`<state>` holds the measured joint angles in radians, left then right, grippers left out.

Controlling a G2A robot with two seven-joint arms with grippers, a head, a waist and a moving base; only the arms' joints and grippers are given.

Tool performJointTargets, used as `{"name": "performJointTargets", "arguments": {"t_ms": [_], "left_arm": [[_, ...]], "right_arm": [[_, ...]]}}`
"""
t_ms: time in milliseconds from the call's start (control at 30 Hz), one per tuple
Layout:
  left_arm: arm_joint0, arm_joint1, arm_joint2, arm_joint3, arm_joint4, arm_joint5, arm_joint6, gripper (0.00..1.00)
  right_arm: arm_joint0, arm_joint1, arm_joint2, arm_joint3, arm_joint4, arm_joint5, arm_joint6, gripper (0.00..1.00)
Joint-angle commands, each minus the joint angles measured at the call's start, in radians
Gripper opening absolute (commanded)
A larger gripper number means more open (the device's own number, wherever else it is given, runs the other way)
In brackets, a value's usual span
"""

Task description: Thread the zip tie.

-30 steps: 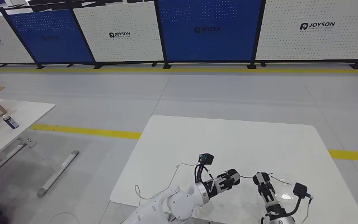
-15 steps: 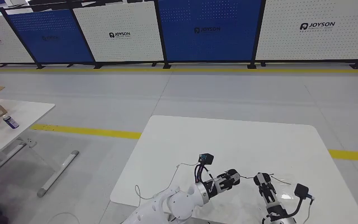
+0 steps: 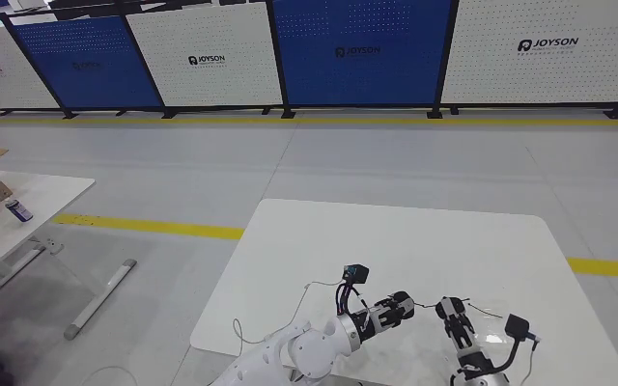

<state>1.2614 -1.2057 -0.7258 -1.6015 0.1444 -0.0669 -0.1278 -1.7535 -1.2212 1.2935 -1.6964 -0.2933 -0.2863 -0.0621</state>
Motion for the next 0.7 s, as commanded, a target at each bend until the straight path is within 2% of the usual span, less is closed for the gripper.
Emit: {"name": "performJointTargets", "arguments": {"t_ms": [0, 400, 667], "left_arm": [[0.000, 0.000, 0.000, 0.000, 0.000, 0.000, 0.000, 0.00], [0.000, 0.000, 0.000, 0.000, 0.000, 0.000, 0.000, 0.00], [0.000, 0.000, 0.000, 0.000, 0.000, 0.000, 0.000, 0.00]], "right_arm": [[0.002, -0.001, -0.001, 0.002, -0.001, 0.001, 0.001, 0.00], [0.007, -0.006, -0.001, 0.010, 0.002, -0.006, 0.009, 0.00], [-0.019, -0.005, 0.029, -0.010, 0.017, -0.036, 0.002, 0.00]]}}
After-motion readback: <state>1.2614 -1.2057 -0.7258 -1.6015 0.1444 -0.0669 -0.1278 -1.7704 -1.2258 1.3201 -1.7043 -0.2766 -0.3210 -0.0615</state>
